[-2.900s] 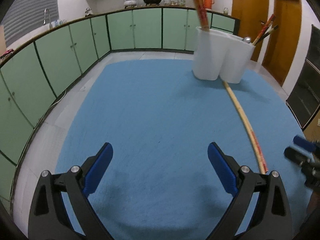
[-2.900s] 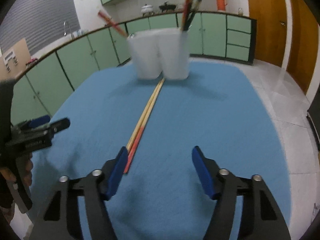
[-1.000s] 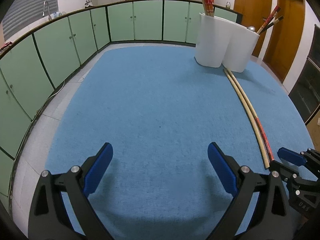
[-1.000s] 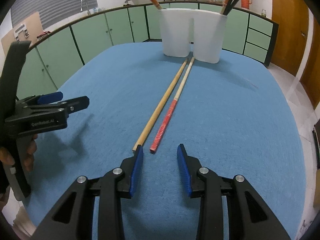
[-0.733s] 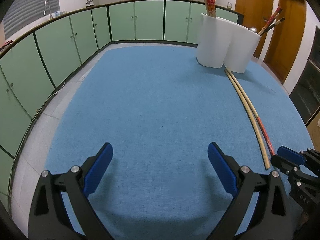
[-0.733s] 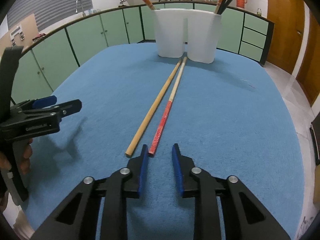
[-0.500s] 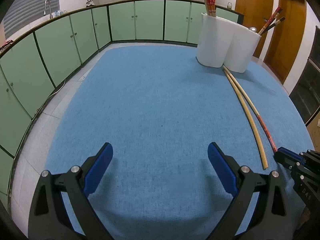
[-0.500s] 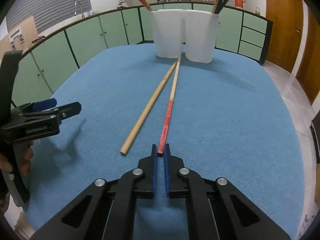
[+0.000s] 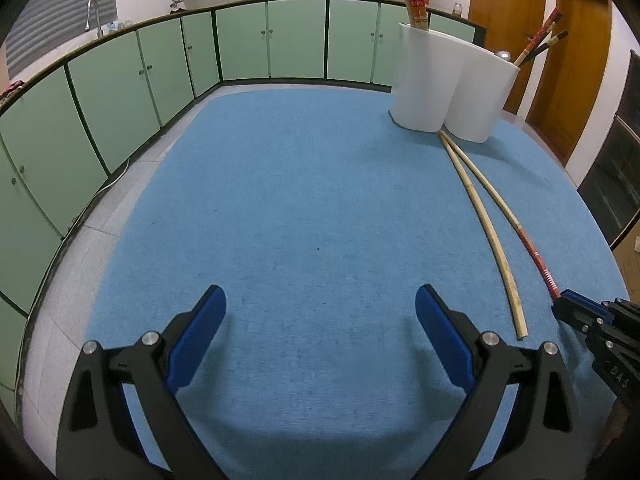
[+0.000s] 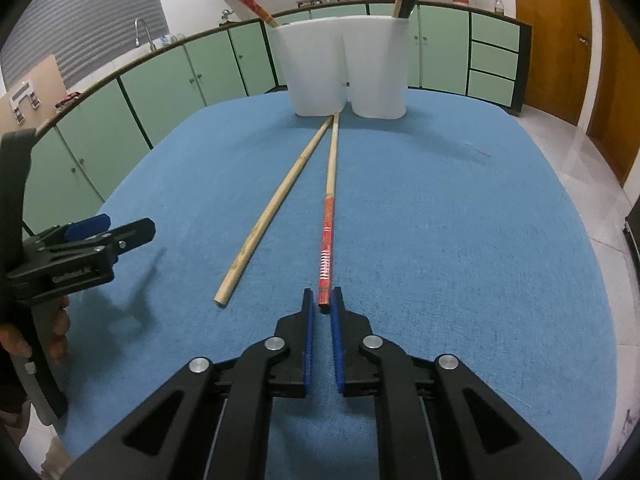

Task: Organize utensils
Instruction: 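Grasp a red-patterned chopstick with the right tool while the left grasps a plain wooden one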

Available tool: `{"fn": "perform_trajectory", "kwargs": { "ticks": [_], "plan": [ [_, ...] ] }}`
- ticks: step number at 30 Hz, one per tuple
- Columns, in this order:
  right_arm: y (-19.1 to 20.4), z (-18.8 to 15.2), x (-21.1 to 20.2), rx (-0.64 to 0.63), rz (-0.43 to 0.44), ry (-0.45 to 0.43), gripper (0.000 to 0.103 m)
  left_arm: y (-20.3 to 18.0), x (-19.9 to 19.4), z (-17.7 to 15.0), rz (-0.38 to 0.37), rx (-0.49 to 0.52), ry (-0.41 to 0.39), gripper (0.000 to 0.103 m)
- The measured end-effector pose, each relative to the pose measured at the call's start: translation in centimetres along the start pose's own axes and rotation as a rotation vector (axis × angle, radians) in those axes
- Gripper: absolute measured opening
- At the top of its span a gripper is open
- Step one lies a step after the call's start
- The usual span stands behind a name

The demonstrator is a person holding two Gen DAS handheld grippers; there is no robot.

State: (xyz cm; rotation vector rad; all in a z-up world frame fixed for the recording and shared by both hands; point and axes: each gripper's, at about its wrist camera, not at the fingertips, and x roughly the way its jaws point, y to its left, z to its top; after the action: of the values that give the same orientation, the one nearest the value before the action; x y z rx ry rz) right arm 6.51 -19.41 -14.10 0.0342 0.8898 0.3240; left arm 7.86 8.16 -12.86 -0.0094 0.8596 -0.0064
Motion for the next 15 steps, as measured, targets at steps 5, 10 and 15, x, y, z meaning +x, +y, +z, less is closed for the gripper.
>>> {"fn": "perform_trajectory", "kwargs": {
  "ticks": [5, 10, 15],
  "plan": [
    [-0.7, 0.1, -0.3, 0.019, 0.021, -0.005, 0.006, -0.9, -0.3, -0.1, -0.015, 0.013, -0.001, 0.093],
    [-2.6, -0.4, -1.6, 0.039, 0.001, -0.018, 0.006, -2.6, -0.8, -0.2, -0.052, 0.031, -0.002, 0.093],
    [-5.0, -1.5, -3.1, 0.072, -0.029, -0.022, 0.006, -5.0, -1.0, -0.8, -0.101, 0.048, 0.007, 0.093]
  ]
}}
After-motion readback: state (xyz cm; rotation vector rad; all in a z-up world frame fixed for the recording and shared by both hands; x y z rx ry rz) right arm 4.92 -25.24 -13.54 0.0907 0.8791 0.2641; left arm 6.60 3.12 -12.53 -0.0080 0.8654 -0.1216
